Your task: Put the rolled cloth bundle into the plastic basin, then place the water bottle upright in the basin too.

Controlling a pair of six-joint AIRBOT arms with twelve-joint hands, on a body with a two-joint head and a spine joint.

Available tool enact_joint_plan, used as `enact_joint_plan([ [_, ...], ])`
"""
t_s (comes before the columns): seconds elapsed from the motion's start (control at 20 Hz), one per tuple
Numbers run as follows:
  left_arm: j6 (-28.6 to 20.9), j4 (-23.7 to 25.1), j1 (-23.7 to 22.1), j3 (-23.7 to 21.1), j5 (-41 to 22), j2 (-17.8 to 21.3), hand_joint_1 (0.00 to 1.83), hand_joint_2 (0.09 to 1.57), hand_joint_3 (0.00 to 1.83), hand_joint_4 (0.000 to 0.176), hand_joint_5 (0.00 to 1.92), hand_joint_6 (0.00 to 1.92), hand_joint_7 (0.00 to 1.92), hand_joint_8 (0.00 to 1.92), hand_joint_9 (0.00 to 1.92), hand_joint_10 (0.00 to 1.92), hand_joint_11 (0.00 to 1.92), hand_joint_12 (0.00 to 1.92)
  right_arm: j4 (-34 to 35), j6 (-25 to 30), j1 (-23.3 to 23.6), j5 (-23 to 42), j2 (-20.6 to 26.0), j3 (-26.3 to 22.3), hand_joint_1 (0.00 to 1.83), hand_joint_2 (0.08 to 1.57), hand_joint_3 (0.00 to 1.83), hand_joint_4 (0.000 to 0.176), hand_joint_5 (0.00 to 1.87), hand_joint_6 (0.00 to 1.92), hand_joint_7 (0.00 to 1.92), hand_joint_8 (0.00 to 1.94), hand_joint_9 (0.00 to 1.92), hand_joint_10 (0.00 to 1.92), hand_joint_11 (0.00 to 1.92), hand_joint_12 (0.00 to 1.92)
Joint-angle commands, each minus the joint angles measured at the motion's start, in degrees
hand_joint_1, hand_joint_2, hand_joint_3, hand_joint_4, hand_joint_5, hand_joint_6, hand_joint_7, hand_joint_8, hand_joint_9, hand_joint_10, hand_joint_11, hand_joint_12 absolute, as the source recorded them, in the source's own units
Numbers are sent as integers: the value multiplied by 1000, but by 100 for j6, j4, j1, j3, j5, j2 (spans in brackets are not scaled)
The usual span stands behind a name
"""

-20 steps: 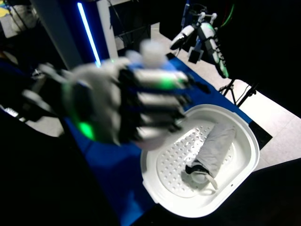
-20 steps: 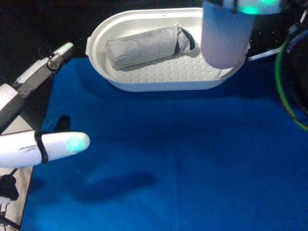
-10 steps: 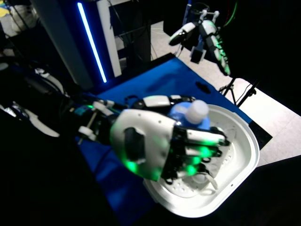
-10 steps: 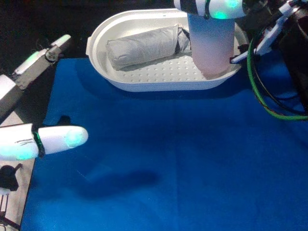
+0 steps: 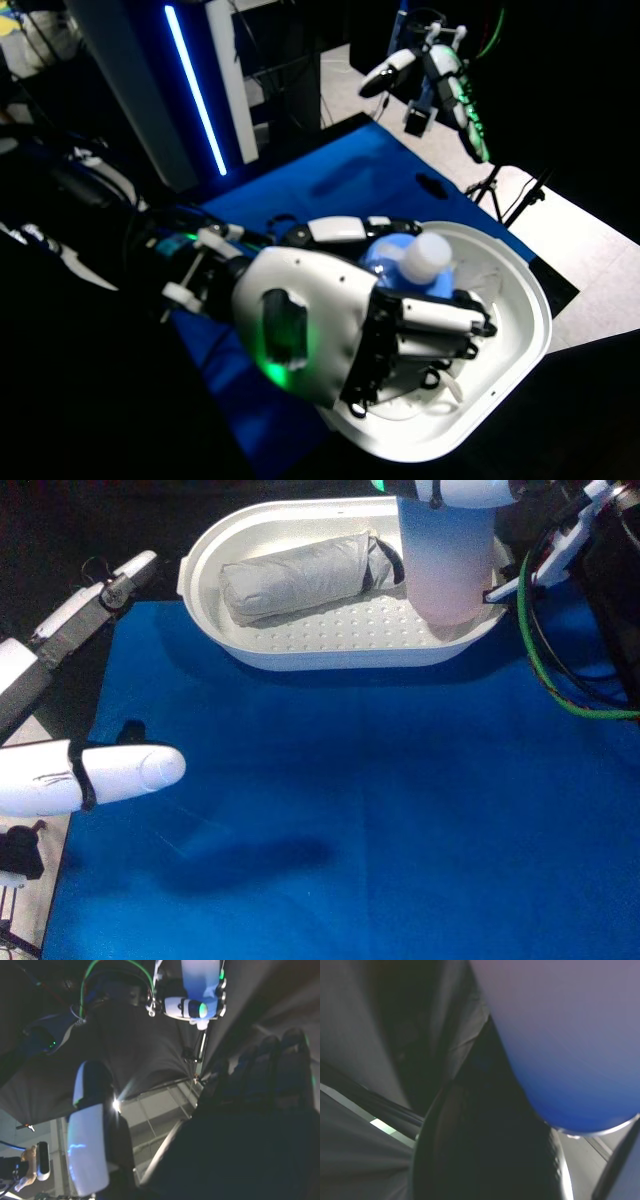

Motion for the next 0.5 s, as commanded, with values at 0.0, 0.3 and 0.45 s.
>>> enact_joint_plan([
  [0.0,-82,0,-55,23,-691,-41,583,823,2,176,0,0,0,0,0,0,0,0,112,93,156,846,-2,35,918,1281,0,60,679,1434,934,1015,983,1289,881,1570],
  [0.3,-101,1,-55,33,-690,-53,592,819,0,176,0,0,0,0,0,0,0,0,113,95,106,846,-61,28,557,1225,0,0,585,0,963,1,836,660,522,1422],
  [0.45,-107,-5,-53,30,-698,-54,603,823,1,176,0,0,0,0,0,0,0,0,113,97,59,847,-62,-3,567,1237,3,0,575,0,951,0,817,687,530,1421],
])
